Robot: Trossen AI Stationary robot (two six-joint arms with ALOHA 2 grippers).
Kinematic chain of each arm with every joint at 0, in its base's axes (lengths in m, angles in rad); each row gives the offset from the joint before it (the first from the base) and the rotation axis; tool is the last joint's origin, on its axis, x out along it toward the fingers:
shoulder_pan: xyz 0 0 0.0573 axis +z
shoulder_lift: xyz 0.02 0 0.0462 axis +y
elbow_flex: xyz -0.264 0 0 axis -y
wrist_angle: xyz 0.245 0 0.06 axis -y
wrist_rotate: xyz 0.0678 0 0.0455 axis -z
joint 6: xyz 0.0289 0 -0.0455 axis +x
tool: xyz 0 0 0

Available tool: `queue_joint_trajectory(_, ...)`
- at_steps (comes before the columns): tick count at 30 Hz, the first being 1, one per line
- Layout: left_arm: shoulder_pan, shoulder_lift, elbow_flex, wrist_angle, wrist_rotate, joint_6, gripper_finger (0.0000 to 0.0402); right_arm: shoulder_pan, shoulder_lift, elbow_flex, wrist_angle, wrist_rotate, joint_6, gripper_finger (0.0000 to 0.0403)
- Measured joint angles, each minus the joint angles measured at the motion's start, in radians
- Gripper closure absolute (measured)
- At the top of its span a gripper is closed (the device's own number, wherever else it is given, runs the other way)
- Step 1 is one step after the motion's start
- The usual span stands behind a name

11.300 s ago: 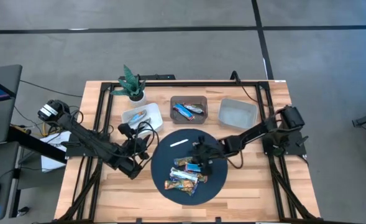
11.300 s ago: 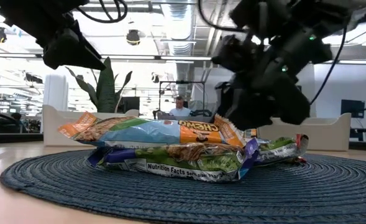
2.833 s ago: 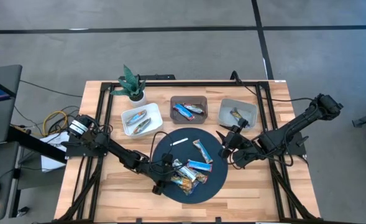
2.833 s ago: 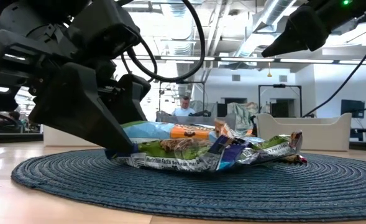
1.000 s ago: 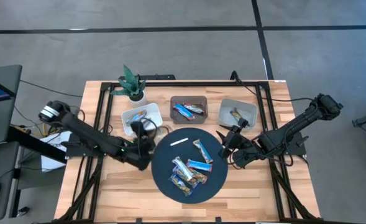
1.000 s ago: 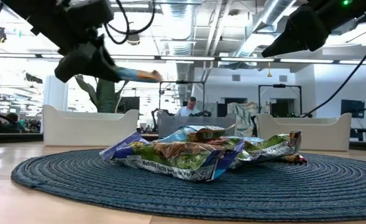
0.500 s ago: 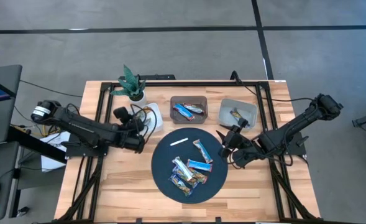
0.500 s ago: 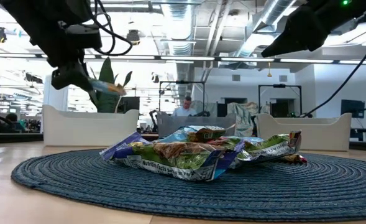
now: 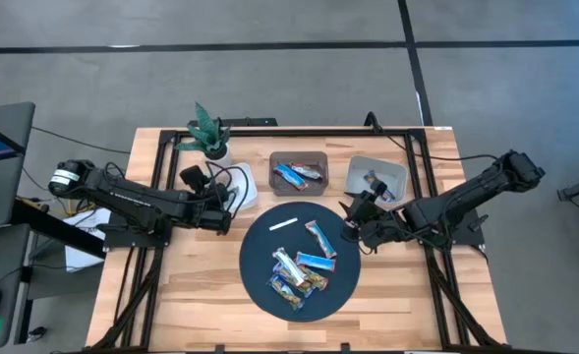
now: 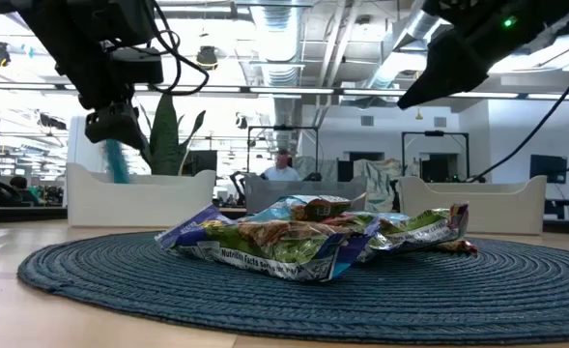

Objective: Pick and place Granola Bars by type
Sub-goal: Put the bottom orange granola bar into the white bin, then put the top red granola bar into the black bin

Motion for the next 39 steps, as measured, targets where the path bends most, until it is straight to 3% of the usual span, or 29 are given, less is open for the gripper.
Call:
queue_joint_trajectory(5,0.002,0.0,0.0,-0.001,-0.056,0.001,0.0181,-0.002,0.0,0.0,0.0,-0.021,0.0,0.027)
queue_joint_trajectory(11,0.002,0.0,0.0,0.021,-0.066,0.013,0.0173,-0.002,0.0,0.0,0.001,-0.025,0.0,0.0269)
queue_joint_trajectory(15,-0.017,0.0,0.0,0.113,-0.068,0.046,0.0173,-0.002,0.0,-0.003,0.008,-0.046,0.016,0.0269)
queue_joint_trajectory(19,-0.089,0.0,0.0,0.254,-0.084,0.105,0.0173,-0.005,0.001,-0.059,0.138,-0.15,-0.032,0.027)
queue_joint_trajectory(25,-0.285,0.0,0.0,0.4,-0.206,0.17,0.0173,-0.031,0.001,-0.132,0.365,-0.344,-0.052,0.027)
queue_joint_trajectory(32,-0.512,0.001,-0.065,0.398,-0.462,0.079,0.0173,-0.028,0.001,-0.155,0.451,-0.365,0.004,0.027)
queue_joint_trajectory(36,-0.577,0.001,-0.107,0.389,-0.608,0.029,0.0174,-0.029,0.053,-0.165,0.533,-0.393,-0.033,0.027)
queue_joint_trajectory(39,-0.585,0.001,-0.117,0.389,-0.619,0.024,0.0174,-0.031,0.145,-0.164,0.674,-0.523,-0.107,0.0269)
